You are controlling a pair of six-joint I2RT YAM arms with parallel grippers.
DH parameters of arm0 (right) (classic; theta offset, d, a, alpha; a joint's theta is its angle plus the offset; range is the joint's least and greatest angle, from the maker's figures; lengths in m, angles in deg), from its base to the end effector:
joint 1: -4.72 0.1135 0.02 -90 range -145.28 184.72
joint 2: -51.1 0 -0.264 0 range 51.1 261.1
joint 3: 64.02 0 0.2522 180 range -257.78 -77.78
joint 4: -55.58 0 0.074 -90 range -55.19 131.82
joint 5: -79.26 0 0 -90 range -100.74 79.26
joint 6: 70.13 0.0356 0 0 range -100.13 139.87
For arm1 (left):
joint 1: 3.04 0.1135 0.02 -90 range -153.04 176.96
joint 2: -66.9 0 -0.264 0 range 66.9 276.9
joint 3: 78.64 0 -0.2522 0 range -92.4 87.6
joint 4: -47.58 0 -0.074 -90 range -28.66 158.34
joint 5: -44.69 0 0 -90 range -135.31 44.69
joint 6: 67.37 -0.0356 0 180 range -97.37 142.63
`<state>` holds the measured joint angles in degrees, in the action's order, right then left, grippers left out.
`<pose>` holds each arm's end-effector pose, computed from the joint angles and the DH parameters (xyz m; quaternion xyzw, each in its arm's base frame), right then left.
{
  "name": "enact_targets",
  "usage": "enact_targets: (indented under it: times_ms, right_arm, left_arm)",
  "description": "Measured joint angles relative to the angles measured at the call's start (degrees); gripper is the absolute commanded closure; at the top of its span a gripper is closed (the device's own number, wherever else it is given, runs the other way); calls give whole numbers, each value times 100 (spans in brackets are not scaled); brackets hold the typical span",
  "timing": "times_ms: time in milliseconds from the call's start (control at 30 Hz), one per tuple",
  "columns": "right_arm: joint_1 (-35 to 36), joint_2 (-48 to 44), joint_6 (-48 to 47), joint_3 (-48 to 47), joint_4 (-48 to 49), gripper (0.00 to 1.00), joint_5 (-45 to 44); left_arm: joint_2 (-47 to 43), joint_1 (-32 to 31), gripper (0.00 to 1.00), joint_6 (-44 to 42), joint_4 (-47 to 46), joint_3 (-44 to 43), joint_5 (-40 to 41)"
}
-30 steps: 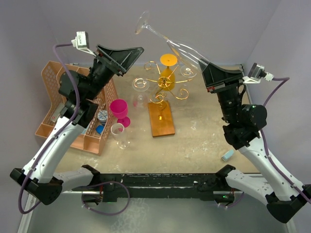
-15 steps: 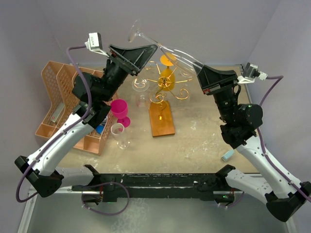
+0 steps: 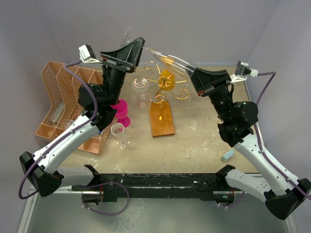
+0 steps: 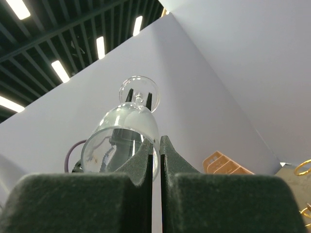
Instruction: Place the wine glass upside down on the wine glass rack
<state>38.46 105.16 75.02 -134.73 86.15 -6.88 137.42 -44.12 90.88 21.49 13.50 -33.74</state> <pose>0.1492 0.1026 0.4799 0.0369 0.3640 0.6604 0.6558 0.1945 -0.1601 0.5124 -0.1824 0.3605 -0.7225 0.5610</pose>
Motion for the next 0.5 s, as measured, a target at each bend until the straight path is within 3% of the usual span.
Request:
enact_targets:
  times_ms: [167,233,333,367,500]
  right_arm:
    - [0,129,103,2,-4,100,175]
    - [0,144,129,2,4,100,256]
    - [0,155,149,2,22,100,420]
    - [0,155,144,2,15,98,466]
    - [0,125,39,-7,-186,71,498]
  left_arm:
    - [92,-20,82,17,-459,96,345]
    - [98,-28,99,11,-584,103,413]
    - [101,-44,100,-81,-772,166,455]
    - [103,-48,100,-138,-846,192,459]
    - [109,-59,100,-358,-1043,256,426]
